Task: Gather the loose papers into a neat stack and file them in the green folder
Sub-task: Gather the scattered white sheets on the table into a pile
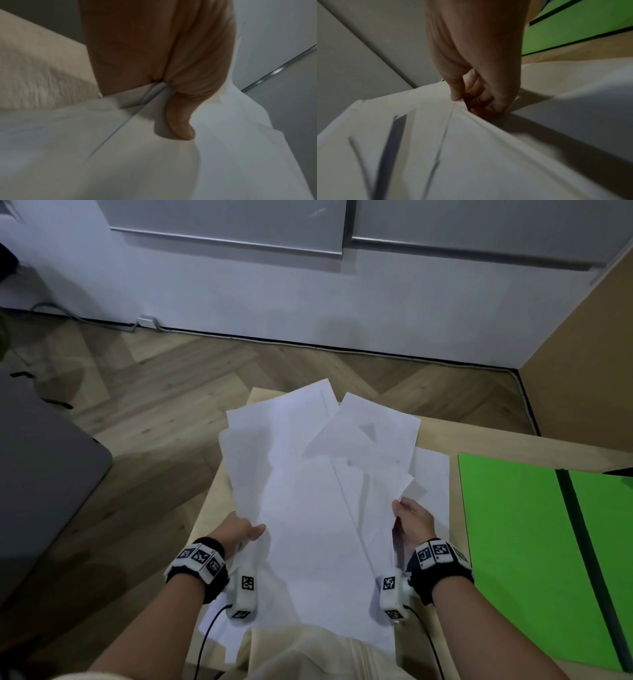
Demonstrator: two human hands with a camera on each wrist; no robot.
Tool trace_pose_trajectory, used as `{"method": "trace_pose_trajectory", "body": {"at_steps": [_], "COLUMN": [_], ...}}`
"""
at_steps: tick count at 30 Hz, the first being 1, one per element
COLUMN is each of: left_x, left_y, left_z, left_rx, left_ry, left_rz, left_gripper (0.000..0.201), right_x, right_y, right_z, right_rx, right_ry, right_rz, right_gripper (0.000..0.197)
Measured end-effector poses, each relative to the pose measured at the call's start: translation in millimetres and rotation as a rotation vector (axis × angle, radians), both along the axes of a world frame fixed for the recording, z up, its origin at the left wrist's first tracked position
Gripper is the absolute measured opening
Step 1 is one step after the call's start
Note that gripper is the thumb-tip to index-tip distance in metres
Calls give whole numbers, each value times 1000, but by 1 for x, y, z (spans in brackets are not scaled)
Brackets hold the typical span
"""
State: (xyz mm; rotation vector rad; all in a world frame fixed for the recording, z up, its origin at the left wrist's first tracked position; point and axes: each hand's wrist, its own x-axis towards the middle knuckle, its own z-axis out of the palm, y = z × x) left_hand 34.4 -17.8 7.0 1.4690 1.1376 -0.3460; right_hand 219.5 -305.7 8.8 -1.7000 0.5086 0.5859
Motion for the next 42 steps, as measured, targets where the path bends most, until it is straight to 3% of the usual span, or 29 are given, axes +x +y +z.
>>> {"method": "trace_pose_trajectory", "body": {"at_steps": [2, 6, 8, 11, 13, 14, 15, 16, 18, 20, 24, 27, 29, 31, 33, 38, 42], "left_x": [-4, -10, -9, -3, 2, 5, 8, 12, 17, 22, 27, 34, 36, 38, 41, 52, 51], "left_y": [-4, -3, -4, -5, 2, 3, 2, -3, -5, -1, 26, 4, -16, -28, -35, -30, -27], "left_z": [18, 25, 26, 24, 9, 5, 6, 14, 15, 4, -81, -35, 9, 27, 32, 20, 20], "left_rx": [0, 137, 190, 238, 339, 386, 422, 445, 411, 360, 348, 347, 441, 600, 625, 563, 319], "left_ry": [-36, -83, -90, -101, -96, -68, -10, 34, 51, 3, -34, -13, 114, 288, 311, 115, -118], "left_rz": [111, 262, 315, 381, 356, 304, 247, 205, 187, 175, 166, 173, 68, -71, -71, 72, 266], "left_gripper": [13, 6, 16, 23, 36, 47, 53, 52, 48, 55, 64, 76, 56, 38, 35, 45, 56], "right_x": [2, -2, -5, -5, -3, -2, -3, -5, -8, -9, -9, -9, -8, -6, -6, -13, -20], "right_y": [-7, -16, -17, -24, -31, -37, -41, -44, -46, -45, -31, -25, -23, -19, -16, -9, -9], "right_z": [-4, -3, -3, -4, 2, 2, 3, 6, 9, 7, -4, -11, -11, -8, -6, -16, -18], "right_rx": [-83, -457, -611, -692, -765, -794, -813, -817, -772, -637, -431, -446, -483, -498, -492, -312, -195], "right_ry": [-12, -86, -92, -28, -4, -15, -20, -16, -31, -59, -82, -116, -117, -128, -129, -70, 49], "right_rz": [-28, 203, 352, 492, 479, 412, 327, 242, 150, 81, 83, 200, 267, 270, 251, 351, 556], "right_gripper": [27, 9, 17, 32, 16, 26, 53, 74, 90, 92, 76, 44, 30, 26, 34, 45, 48]}}
